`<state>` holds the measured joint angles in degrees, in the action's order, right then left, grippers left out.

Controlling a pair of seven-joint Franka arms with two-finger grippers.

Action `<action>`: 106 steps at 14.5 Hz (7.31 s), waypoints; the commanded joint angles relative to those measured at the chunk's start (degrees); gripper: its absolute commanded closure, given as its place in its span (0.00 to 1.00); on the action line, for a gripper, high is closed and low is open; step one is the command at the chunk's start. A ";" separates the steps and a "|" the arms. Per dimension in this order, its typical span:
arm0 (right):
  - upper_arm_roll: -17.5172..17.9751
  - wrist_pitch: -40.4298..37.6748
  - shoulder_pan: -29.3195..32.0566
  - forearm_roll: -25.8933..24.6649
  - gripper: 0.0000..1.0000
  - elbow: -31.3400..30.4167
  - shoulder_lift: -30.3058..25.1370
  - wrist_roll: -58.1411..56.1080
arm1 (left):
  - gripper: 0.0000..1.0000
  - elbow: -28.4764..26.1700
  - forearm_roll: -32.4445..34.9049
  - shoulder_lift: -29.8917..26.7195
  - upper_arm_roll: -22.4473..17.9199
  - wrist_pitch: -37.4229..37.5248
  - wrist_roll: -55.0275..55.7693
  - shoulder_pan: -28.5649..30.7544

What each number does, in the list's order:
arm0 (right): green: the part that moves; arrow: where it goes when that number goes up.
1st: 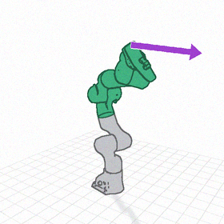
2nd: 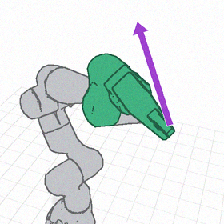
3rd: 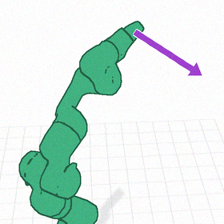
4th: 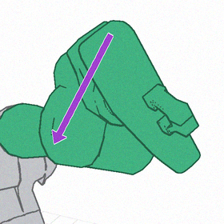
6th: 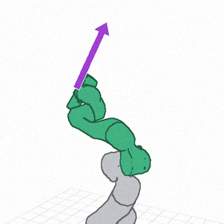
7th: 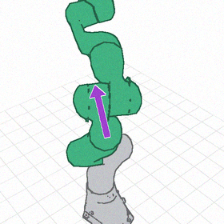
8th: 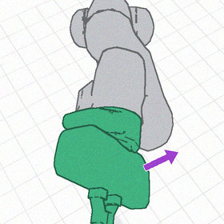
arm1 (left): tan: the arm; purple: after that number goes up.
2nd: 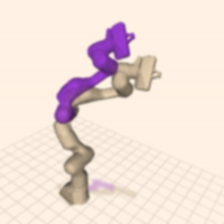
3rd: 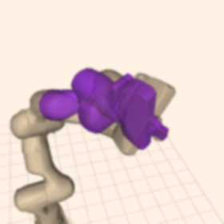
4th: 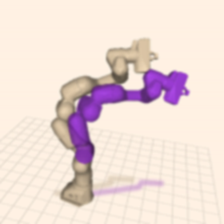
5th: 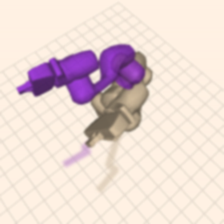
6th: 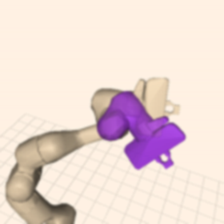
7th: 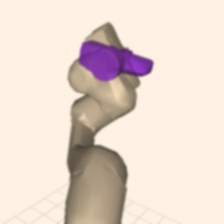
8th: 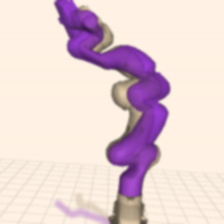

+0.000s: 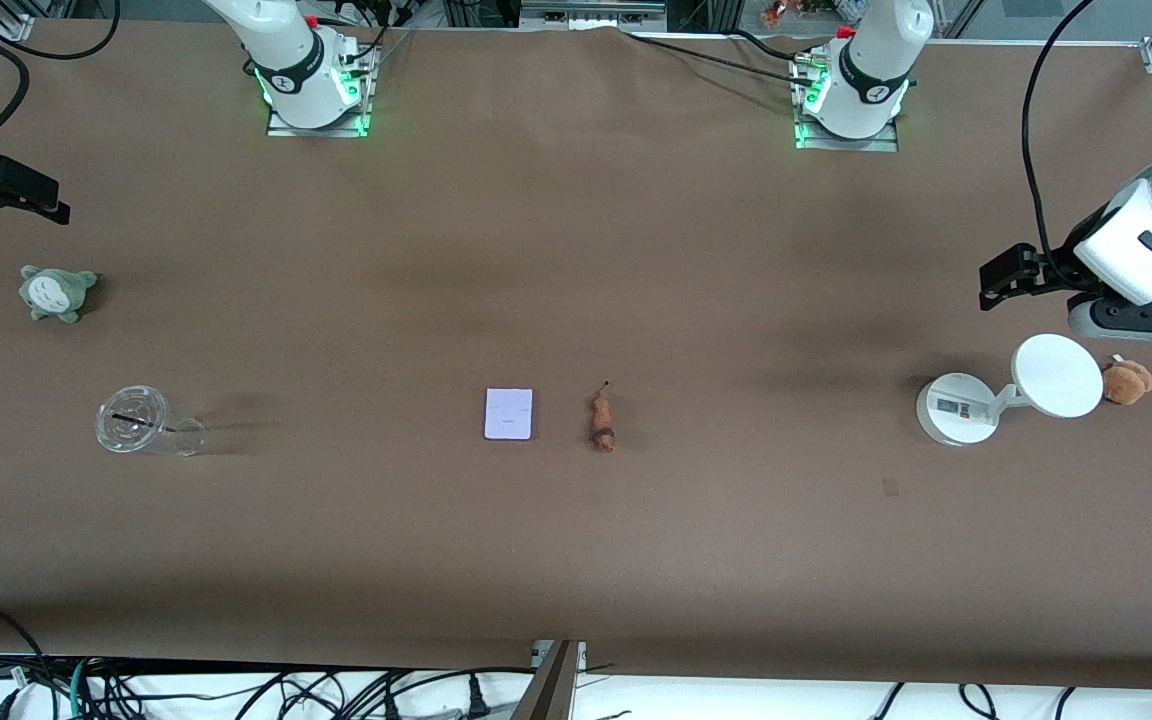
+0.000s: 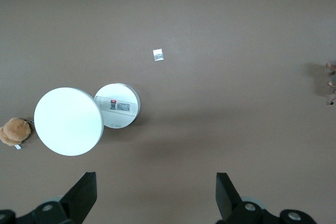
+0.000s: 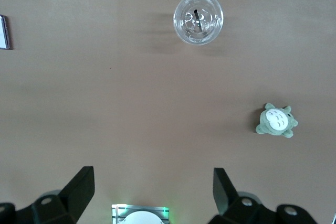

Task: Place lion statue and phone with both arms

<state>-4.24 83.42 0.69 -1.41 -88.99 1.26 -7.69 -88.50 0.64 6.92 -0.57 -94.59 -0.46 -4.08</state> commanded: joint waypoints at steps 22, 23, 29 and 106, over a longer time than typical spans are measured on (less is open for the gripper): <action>-0.07 -0.19 0.28 1.24 0.00 1.19 0.76 -0.48 | 0.00 1.31 -13.66 18.38 0.31 -10.15 15.54 -12.24; -0.07 -0.19 0.28 1.24 0.00 1.28 0.76 -0.48 | 0.00 1.31 -13.57 19.52 0.22 -12.44 19.41 -14.44; -0.16 -0.19 0.28 1.24 0.00 1.28 0.85 -0.48 | 0.00 7.79 -13.22 28.57 -0.13 -21.86 36.03 -23.85; 3.18 47.96 -34.61 2.64 0.00 9.19 43.55 37.31 | 1.00 -22.16 -6.62 23.14 -1.63 -50.17 -2.44 -1.54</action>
<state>-0.61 129.82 -33.24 0.49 -81.60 42.64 29.37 -109.96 -4.75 30.40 -3.20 -144.06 -2.32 -6.25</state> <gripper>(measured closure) 0.000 0.652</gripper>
